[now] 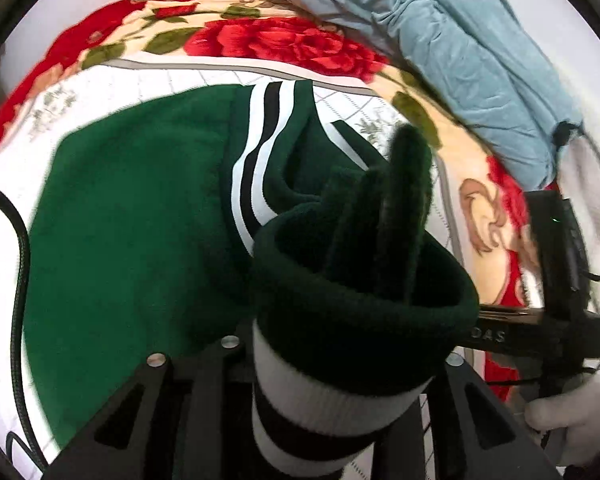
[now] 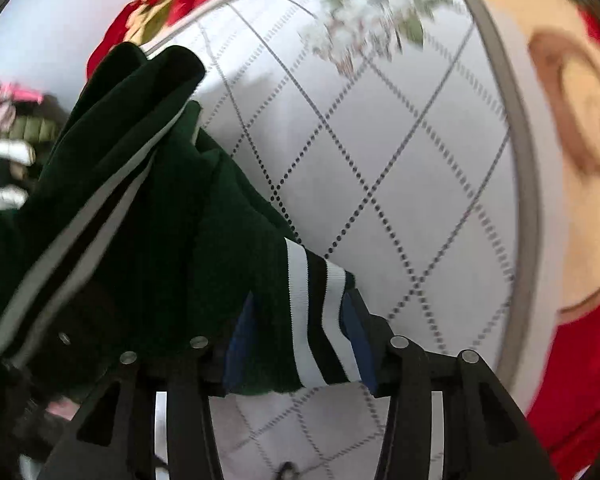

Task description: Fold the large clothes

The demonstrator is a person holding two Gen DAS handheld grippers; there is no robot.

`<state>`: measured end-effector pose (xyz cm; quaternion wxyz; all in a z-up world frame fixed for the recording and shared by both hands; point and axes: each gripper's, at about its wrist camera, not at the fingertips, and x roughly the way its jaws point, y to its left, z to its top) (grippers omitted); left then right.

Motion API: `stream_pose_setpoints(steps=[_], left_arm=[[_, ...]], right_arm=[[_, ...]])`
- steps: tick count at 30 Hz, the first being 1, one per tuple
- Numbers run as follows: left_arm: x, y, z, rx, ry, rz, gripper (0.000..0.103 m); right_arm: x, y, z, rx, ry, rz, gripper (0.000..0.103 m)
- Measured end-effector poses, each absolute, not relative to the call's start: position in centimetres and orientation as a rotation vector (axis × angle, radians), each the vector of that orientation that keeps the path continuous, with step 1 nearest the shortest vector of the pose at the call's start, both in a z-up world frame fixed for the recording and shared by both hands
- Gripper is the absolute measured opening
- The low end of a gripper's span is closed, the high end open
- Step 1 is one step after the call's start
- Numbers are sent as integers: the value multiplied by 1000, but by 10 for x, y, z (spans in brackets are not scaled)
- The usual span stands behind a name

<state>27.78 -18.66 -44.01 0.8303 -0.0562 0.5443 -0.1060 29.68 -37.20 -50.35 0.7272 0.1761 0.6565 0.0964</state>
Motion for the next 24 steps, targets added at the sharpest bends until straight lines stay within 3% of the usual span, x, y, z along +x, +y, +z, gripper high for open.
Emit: stream_pose_setpoints(steps=[6, 8, 13, 20, 24], left_arm=[[259, -187, -432, -84, 1208, -187, 37], [255, -185, -426, -119, 1208, -193, 50], [236, -172, -413, -221, 1242, -163, 66], [220, -112, -401, -234, 1212, 166, 67], [233, -83, -428, -209, 1247, 334, 67]], right_arm=[[283, -396, -456, 255, 1331, 128, 48], [283, -404, -438, 225, 1304, 119, 48], [283, -401, -398, 158, 1245, 158, 49], [268, -358, -358, 142, 1241, 294, 52], [271, -317, -359, 103, 1281, 349, 52]])
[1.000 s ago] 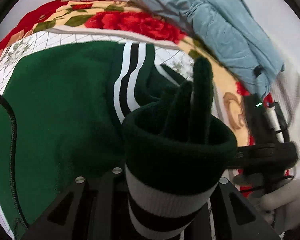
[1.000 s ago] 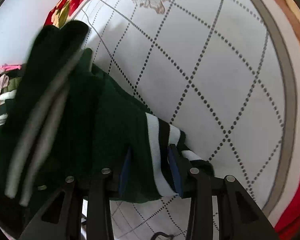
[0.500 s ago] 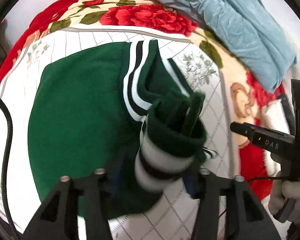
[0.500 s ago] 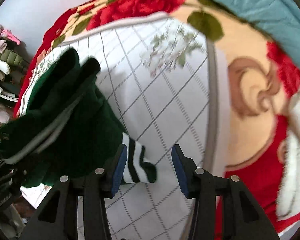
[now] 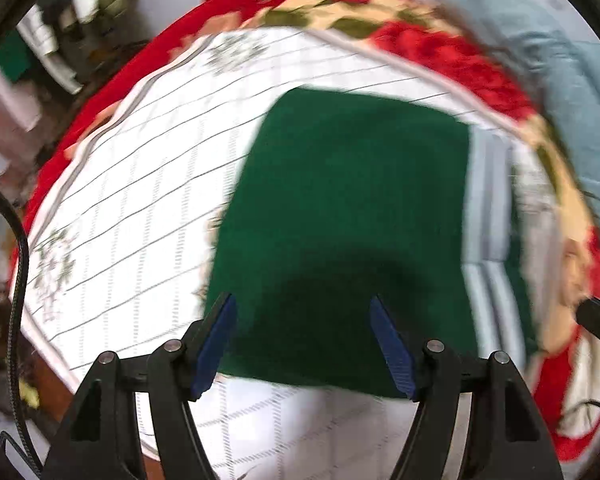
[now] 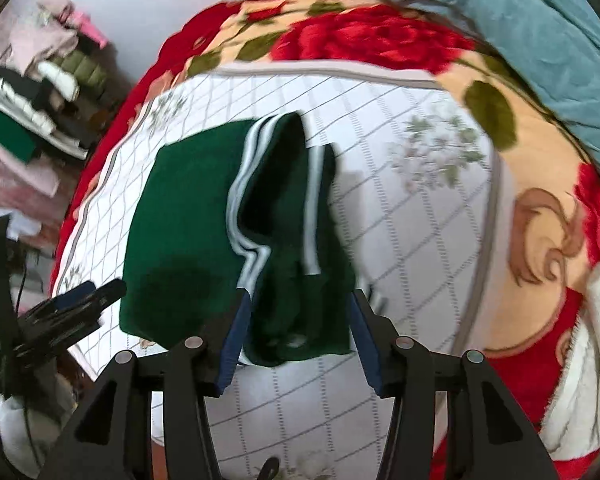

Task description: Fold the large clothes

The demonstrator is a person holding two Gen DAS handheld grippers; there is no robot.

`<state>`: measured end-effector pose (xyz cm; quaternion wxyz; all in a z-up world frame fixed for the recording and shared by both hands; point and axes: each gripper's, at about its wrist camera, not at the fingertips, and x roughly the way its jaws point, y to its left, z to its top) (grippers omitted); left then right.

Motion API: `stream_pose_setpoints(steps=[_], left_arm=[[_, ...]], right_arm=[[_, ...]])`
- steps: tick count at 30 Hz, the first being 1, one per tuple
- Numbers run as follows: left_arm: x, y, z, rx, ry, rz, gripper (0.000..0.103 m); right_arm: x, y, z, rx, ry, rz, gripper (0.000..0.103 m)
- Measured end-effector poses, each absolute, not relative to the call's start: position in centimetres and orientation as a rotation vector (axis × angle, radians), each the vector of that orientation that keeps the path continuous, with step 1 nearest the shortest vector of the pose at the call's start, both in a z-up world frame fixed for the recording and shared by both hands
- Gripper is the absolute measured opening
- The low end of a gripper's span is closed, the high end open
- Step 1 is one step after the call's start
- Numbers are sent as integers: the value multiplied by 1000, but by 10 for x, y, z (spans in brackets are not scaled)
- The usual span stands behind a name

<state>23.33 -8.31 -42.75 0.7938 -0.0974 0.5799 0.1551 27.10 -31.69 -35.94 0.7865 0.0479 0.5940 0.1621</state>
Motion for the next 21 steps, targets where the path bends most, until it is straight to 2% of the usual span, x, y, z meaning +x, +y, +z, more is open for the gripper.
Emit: stream_pose_setpoints(steps=[6, 9, 10, 12, 14, 15, 21], left_arm=[[272, -71, -494, -104, 1308, 455, 67], [280, -71, -510, -52, 1309, 462, 75], [281, -72, -511, -30, 1305, 465, 79], [282, -75, -512, 15, 1301, 472, 87], [282, -73, -514, 46, 1295, 494, 99], [282, -70, -515, 44, 1290, 500, 103], [280, -36, -523, -201, 1309, 439, 103]], right_arm=[[298, -258, -423, -35, 1436, 271, 52], [309, -241, -464, -97, 1509, 228, 52], [312, -238, -472, -100, 1523, 227, 54], [317, -234, -483, -109, 1528, 222, 64], [321, -230, -486, -131, 1529, 221, 69], [323, -229, -488, -137, 1538, 220, 71], [335, -227, -497, -115, 1560, 219, 83]])
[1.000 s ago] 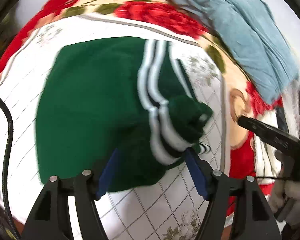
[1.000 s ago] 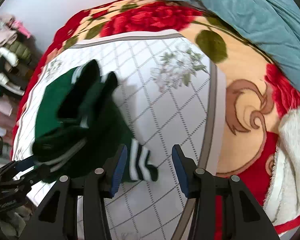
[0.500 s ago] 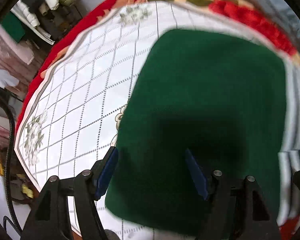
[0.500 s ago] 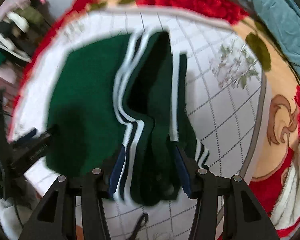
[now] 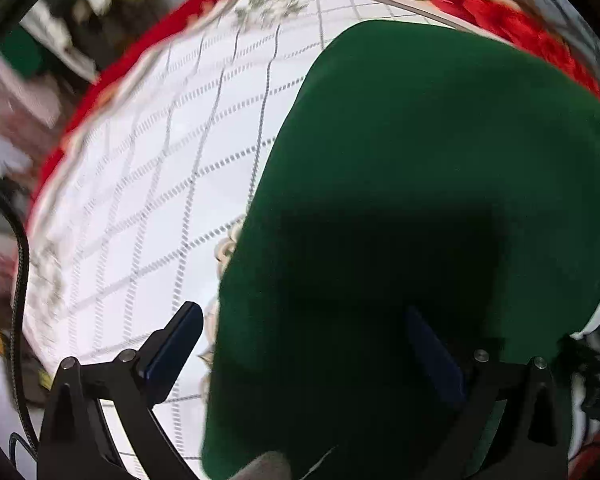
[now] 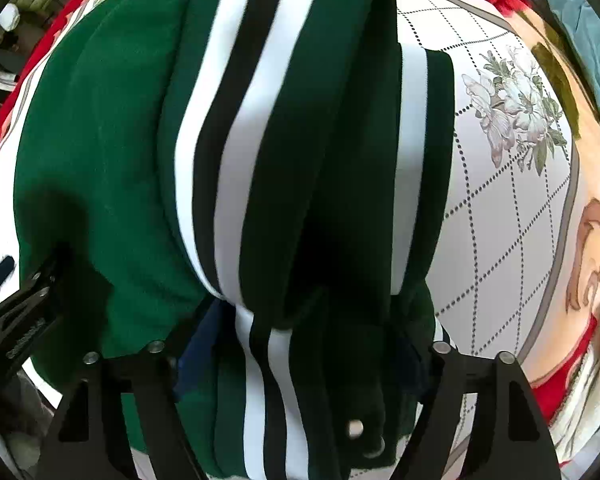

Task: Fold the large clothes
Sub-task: 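Press the folded green bundle flat with both grippers and withdraw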

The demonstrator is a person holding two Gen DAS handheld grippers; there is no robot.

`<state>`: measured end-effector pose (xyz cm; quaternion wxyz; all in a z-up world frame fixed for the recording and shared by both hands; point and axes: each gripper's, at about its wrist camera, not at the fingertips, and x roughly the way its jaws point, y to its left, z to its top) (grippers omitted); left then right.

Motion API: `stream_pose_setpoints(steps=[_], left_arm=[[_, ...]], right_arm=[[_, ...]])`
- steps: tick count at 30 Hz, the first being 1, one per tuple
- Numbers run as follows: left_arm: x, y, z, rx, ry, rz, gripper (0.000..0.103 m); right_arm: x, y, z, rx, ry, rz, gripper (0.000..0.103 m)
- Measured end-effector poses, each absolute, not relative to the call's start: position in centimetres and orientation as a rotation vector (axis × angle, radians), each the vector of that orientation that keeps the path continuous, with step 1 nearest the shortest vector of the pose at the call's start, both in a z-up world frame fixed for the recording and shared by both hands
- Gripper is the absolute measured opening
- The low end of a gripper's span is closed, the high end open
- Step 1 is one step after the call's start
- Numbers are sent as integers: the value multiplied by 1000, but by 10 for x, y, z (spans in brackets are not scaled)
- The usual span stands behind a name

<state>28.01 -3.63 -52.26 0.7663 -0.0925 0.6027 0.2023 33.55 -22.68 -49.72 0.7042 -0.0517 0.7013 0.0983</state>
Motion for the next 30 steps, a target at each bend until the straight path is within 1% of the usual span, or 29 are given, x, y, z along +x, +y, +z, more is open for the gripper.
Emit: stream_pose_setpoints(steps=[4, 6, 8, 10, 11, 13, 14, 15, 16, 20, 21, 22, 23, 25, 26, 27, 30], left_arm=[[277, -14, -531, -371, 1315, 385, 103], [275, -5, -534, -442, 1328, 361, 103], [274, -4, -531, -448, 1339, 354, 103], [272, -8, -517, -383, 1322, 387, 103], [271, -10, -508, -347, 1306, 403, 103], [268, -11, -490, -294, 1271, 426, 103], [266, -9, -481, -288, 1252, 437, 103], [263, -8, -472, -292, 1236, 447, 103], [261, -8, -467, -299, 1225, 453, 103], [267, 1, -449, -311, 1204, 471, 103], [269, 2, -447, -313, 1199, 476, 103], [272, 4, -449, -311, 1194, 478, 103], [274, 3, -449, -301, 1193, 478, 103], [280, -2, -452, -270, 1201, 476, 103], [281, -5, -452, -253, 1204, 475, 103], [282, -8, -453, -234, 1206, 470, 103], [277, -11, -450, -201, 1202, 451, 103]], right_arm=[[338, -223, -503, -108, 1539, 209, 91], [336, -224, -506, -72, 1515, 211, 99], [334, -226, -506, -49, 1517, 227, 99], [331, -232, -496, -41, 1528, 244, 95], [330, -240, -491, -25, 1528, 237, 87], [324, -263, -471, 51, 1510, 208, 77], [321, -274, -461, 98, 1492, 202, 66], [319, -288, -451, 164, 1470, 199, 49], [319, -301, -442, 240, 1446, 205, 43], [337, -316, -423, 465, 1376, 316, 43], [345, -311, -424, 499, 1372, 354, 46], [354, -303, -427, 520, 1376, 400, 51], [361, -295, -432, 513, 1388, 418, 59], [375, -278, -451, 491, 1444, 433, 58], [380, -274, -459, 504, 1463, 446, 25], [384, -271, -463, 525, 1467, 455, 3], [400, -288, -447, 500, 1379, 351, 3]])
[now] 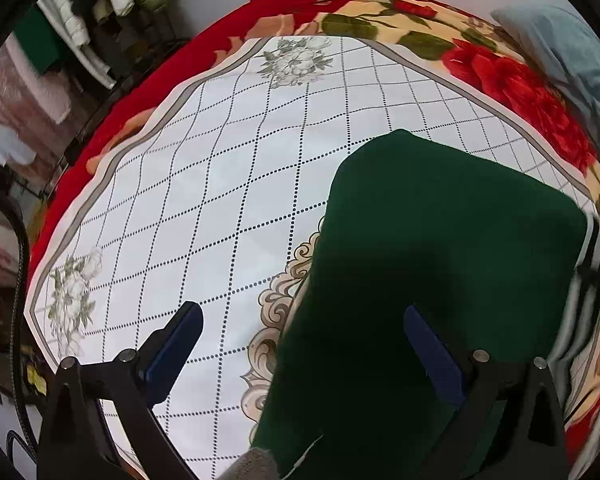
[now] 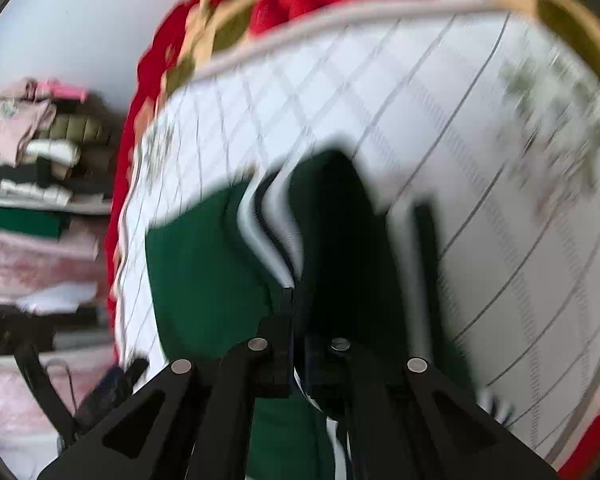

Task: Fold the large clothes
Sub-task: 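Press the folded green bundle flat with both grippers and withdraw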

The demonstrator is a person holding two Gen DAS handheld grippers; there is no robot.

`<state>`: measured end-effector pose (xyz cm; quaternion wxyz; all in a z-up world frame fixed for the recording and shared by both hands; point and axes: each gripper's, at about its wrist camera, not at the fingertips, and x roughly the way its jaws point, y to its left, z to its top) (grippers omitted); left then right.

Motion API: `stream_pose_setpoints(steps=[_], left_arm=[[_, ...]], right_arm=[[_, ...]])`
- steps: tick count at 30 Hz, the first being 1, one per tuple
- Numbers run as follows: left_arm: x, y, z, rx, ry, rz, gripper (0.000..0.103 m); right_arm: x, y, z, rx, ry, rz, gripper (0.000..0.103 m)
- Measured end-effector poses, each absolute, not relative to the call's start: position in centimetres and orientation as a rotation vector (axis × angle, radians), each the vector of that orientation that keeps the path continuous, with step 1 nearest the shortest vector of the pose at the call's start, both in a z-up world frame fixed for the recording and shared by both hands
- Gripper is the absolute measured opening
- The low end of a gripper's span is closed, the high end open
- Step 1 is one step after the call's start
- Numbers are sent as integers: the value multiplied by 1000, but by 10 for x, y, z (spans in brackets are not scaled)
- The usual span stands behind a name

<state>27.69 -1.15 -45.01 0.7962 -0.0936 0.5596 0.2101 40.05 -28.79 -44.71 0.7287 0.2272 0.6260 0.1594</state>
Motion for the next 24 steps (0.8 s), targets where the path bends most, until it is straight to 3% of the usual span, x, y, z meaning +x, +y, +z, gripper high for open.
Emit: stream_pose_setpoints(steps=[6, 13, 14, 16, 17, 18, 24], left_arm=[[271, -8, -455, -213, 1225, 440, 103], [256, -17, -437, -191, 1202, 421, 103], [252, -19, -435, -192, 1200, 417, 103], [245, -23, -435, -193, 1209, 407, 103], [241, -25, -437, -192, 1218, 405, 103], [236, -29, -442, -190, 1235, 400, 103], [216, -44, -476, -162, 1332, 403, 103]], right_arm=[[427, -296, -461, 505, 1464, 251, 3], [380, -304, -398, 339, 1447, 355, 7], [369, -308, -392, 310, 1449, 345, 10], [341, -314, -382, 199, 1436, 306, 33], [328, -319, -379, 148, 1429, 285, 57], [314, -322, -380, 94, 1427, 254, 70], [266, -370, -433, -27, 1493, 8, 70]])
